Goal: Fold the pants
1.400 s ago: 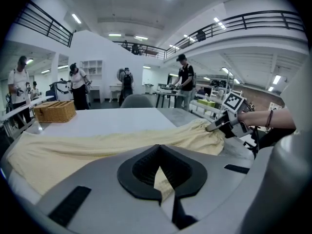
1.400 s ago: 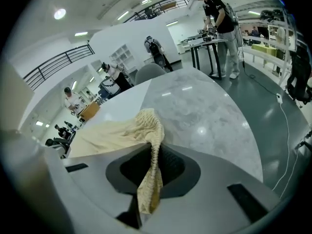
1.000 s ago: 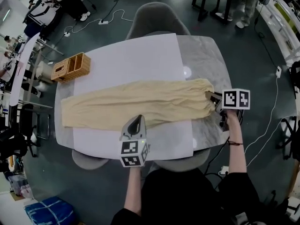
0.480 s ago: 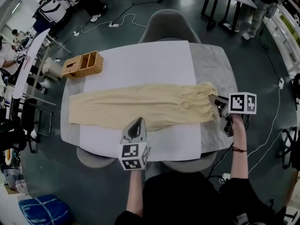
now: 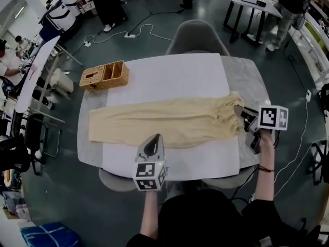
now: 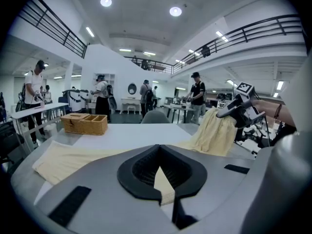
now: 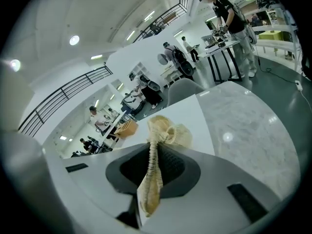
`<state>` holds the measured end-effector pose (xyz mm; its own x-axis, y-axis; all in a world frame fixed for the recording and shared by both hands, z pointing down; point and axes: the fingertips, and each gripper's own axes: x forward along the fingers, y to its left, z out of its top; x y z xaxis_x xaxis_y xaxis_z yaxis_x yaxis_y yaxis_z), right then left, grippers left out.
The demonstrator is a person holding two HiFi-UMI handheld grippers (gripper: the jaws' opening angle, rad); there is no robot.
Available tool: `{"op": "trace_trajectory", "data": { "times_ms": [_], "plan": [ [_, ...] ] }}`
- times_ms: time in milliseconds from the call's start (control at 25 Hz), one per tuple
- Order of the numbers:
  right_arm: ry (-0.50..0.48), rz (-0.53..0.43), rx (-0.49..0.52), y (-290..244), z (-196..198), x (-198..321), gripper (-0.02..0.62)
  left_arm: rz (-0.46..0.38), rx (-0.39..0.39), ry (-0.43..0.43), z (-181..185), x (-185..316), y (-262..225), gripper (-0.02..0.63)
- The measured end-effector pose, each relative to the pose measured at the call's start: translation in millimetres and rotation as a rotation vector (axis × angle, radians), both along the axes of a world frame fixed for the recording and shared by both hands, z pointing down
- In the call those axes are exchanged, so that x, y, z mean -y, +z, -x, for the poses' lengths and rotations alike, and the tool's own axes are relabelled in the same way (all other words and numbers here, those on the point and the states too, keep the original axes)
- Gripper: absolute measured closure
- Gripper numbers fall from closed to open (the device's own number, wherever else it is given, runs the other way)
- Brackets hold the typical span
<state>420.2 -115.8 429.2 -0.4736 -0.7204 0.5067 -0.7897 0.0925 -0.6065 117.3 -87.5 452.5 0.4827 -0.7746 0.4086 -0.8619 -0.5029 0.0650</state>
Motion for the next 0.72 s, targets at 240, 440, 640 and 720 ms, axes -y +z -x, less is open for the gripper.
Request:
{"op": "trace_trajectory", "data": {
  "times_ms": [240, 440, 640, 720],
  "plan": [
    [0.033, -0.025, -0.029, -13.0, 39.8, 4.8, 0.551, -0.019, -0.019, 0.003, 44.6, 7.4, -6.0, 0.598],
    [0.037, -0.054, -0.030, -25.2, 74.0, 13.6, 0.551, -0.025, -0.027, 0.003, 75.7, 15.5, -10.0, 0.598],
    [0.030, -0.080, -0.023, -38.4, 105.3, 13.2, 0.551, -0.031, -0.036, 0.003, 98.7, 15.8, -15.7, 0.598],
    [0.026, -0.090, -0.016, -42.1, 119.1, 12.0, 0.551, -0.034, -0.038, 0.004, 108.4, 14.6, -17.1, 0.598]
  ]
}}
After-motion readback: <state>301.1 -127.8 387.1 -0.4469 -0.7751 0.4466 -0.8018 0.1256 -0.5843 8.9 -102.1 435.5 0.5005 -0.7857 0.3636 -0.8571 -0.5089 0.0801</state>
